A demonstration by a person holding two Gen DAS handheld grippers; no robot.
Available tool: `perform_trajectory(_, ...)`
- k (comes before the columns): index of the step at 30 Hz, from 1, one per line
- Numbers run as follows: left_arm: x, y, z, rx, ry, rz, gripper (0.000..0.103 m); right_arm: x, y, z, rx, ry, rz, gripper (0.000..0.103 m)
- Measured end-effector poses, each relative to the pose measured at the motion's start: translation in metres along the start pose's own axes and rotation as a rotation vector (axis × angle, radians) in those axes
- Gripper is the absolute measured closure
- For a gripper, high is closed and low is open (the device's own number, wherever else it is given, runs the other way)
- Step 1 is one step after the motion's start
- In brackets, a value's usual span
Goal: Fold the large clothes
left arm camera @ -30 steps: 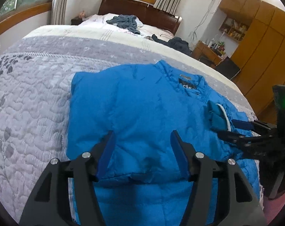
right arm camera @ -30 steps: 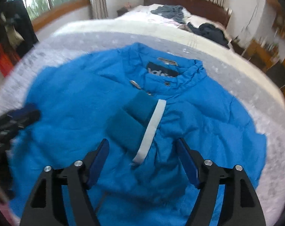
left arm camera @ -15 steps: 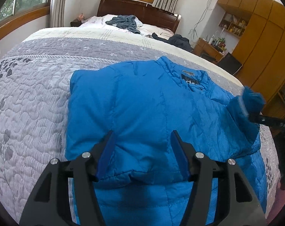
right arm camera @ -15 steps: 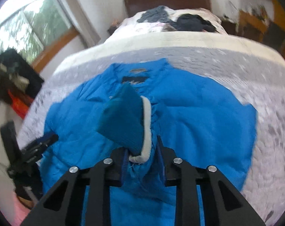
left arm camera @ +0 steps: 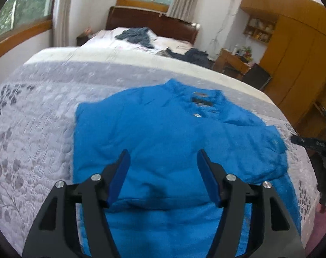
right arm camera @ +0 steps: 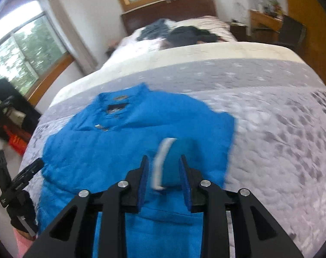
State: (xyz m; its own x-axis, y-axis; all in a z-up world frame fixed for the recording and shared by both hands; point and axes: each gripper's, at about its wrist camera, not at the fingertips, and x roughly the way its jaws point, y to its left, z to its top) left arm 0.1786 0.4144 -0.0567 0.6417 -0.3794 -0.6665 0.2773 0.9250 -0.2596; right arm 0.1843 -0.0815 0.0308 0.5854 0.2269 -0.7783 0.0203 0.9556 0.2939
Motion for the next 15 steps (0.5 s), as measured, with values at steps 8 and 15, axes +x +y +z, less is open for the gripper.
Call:
perform_trajectory(8, 0.036, 0.009, -0.007, 0.007, 0.072, 0.040, 0.037, 0.042, -0.004, -0.008, 0.015, 0.085, -0.044, 0.075)
perform_trajectory(15, 0.045, 0.019, -0.011, -0.003, 0.091, 0.045, 0.037, 0.055, -0.027, -0.023, 0.074, 0.108, 0.033, 0.075)
